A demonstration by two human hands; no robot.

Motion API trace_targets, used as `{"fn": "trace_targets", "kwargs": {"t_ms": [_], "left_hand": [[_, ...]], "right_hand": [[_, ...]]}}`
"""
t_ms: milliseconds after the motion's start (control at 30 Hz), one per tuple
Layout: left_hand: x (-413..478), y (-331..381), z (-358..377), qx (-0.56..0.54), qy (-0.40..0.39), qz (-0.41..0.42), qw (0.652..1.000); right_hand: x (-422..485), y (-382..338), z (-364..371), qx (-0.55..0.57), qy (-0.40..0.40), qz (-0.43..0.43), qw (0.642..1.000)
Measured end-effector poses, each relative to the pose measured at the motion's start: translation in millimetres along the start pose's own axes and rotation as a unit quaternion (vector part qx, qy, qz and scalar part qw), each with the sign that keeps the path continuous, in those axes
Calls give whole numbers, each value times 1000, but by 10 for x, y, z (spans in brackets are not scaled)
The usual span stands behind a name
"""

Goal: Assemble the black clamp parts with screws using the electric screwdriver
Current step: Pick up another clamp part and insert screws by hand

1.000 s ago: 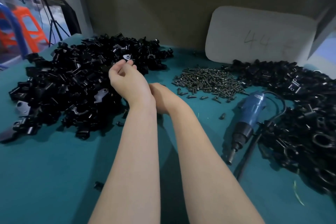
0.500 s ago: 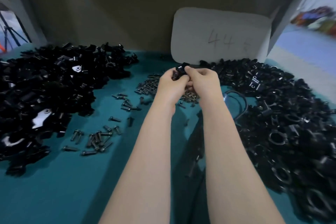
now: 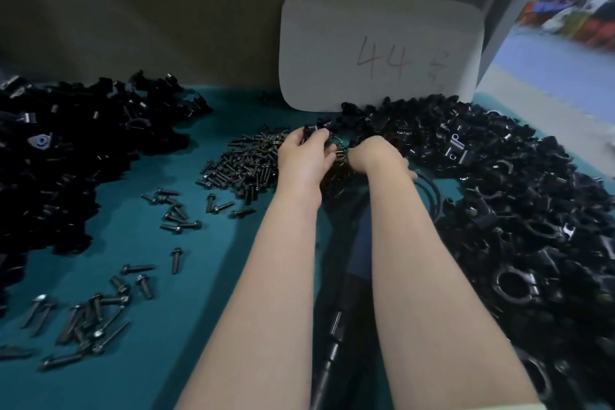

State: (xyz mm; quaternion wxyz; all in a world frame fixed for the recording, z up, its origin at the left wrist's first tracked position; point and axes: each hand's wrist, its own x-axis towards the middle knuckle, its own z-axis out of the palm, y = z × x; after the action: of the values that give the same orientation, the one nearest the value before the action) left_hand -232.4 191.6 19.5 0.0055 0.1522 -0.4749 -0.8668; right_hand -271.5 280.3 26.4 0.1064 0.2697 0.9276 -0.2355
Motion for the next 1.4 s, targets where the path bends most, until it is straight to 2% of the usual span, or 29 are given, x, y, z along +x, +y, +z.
{"fn": "trace_targets", "kwargs": {"t_ms": [467, 800, 1000, 1100, 1200, 1267, 1400], "left_hand": [[25, -65, -4, -35, -7, 23, 999], [-13, -34, -19, -107, -11, -15, 994], [-81, 51, -62, -141, -5, -42, 989], [-187, 128, -135, -190, -14, -50, 980], [-374, 202, -267, -216, -49, -49, 974], [-526, 227, -374, -215, -58, -44, 974], [-791, 211, -607, -208, -32, -25, 977]], "right_hand": [[76, -4, 66, -24, 36, -9, 999], [68, 7, 93, -16, 60, -19, 998], [-34, 75, 18, 145, 155, -43, 976], [-219, 132, -5, 263, 180, -138, 938], [-542, 164, 11, 356, 142, -203, 901], [-767, 189, 67, 419, 89, -219, 877], [-1160, 264, 227, 455, 10, -246, 855]]}}
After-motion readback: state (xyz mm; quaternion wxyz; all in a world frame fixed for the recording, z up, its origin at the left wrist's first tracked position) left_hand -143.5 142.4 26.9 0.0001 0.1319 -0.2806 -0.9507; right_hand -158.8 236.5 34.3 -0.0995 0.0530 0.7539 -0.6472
